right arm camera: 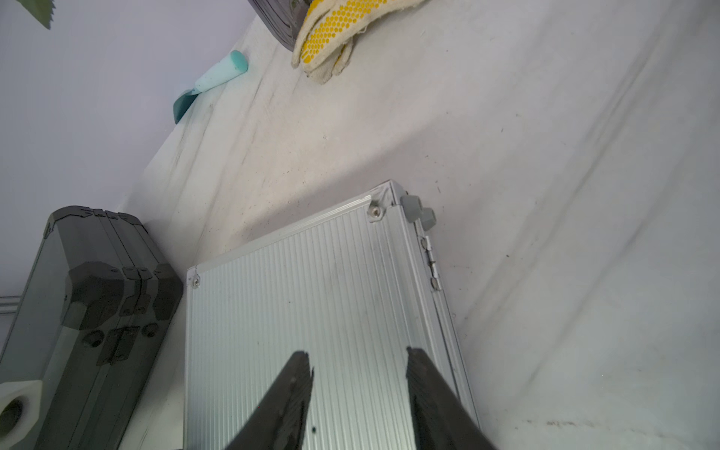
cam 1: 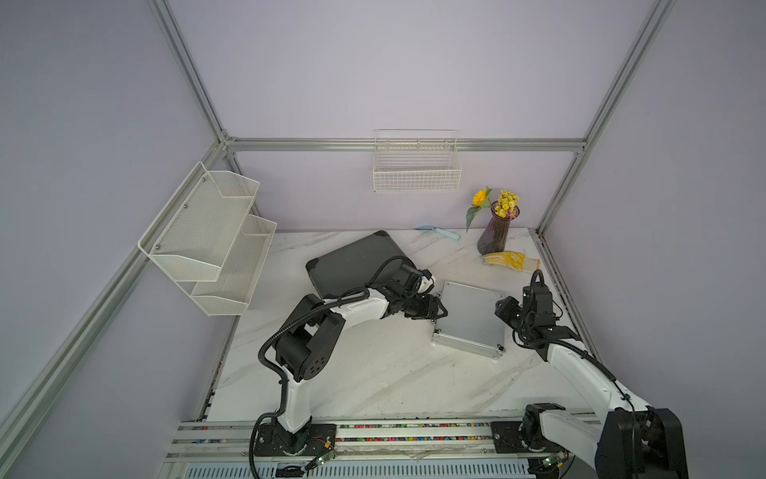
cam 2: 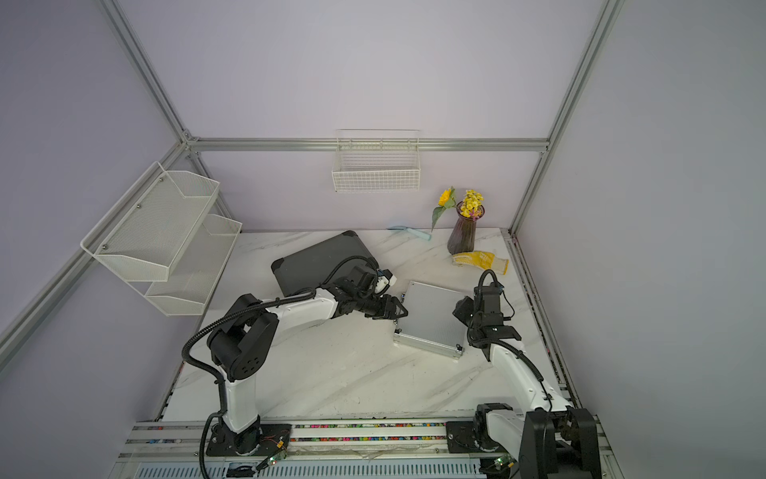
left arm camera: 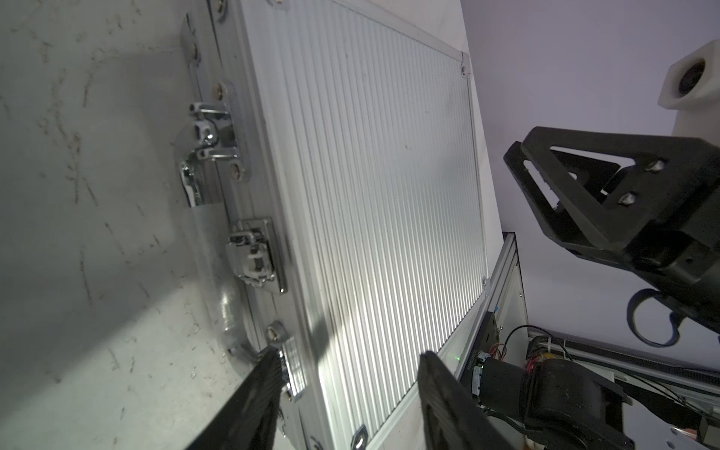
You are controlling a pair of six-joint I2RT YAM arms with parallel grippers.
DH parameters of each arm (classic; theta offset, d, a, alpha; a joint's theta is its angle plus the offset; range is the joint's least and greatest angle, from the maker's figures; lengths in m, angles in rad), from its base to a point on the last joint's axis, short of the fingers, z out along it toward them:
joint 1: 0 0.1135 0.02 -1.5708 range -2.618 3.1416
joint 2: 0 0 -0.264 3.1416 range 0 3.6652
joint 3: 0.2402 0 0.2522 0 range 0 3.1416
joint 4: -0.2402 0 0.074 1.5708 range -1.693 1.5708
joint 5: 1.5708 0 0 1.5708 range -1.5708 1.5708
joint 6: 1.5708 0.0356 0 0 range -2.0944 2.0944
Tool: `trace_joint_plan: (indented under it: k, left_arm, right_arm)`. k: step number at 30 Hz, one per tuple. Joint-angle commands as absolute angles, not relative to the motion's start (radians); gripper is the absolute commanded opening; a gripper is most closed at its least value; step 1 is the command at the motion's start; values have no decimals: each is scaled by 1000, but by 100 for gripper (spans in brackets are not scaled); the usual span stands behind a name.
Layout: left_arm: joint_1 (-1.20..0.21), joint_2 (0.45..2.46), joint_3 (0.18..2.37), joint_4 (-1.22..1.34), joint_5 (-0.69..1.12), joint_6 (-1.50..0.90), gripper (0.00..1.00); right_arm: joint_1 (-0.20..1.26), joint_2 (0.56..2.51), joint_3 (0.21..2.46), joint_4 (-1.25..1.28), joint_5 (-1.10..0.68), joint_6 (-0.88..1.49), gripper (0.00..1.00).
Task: Open the poker set cases
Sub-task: Adjust the poker set case at the center of the board.
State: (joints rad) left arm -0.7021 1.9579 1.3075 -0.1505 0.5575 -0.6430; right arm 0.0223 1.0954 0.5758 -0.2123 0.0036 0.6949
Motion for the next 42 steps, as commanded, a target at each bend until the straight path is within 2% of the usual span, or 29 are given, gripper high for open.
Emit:
trace_joint_plan:
  k: [1, 7, 15, 19, 26, 28, 33, 42]
  left_arm:
    - [-716, 1981, 1370, -135, 582, -638, 54]
    - [-726, 1982, 1359, -135, 574, -644, 51]
    - [-741, 1995, 1354, -134, 558, -666, 38]
    - [-753, 1995, 1352, -136, 551, -671, 35]
    - [-787, 1979, 1331, -132, 533, -707, 35]
    - [-802, 1970, 1320, -122, 522, -720, 35]
    - [-843, 1951, 1290, -76, 517, -760, 35]
    - [-906, 1950, 1291, -37, 523, -803, 35]
  right_arm:
    - [18, 1093, 555, -249, 36, 706, 45]
    - [18, 1137, 552, -228, 17, 684, 43]
    - [18, 1176, 543, -180, -37, 658, 42]
    - [18, 1196, 548, -160, -70, 643, 41]
    - [18, 1226, 531, -83, -136, 617, 41]
    - [18, 1239, 529, -58, -154, 617, 36]
    - [18, 1309, 562, -26, -208, 617, 32]
    - [18, 1420, 597, 41, -274, 637, 31]
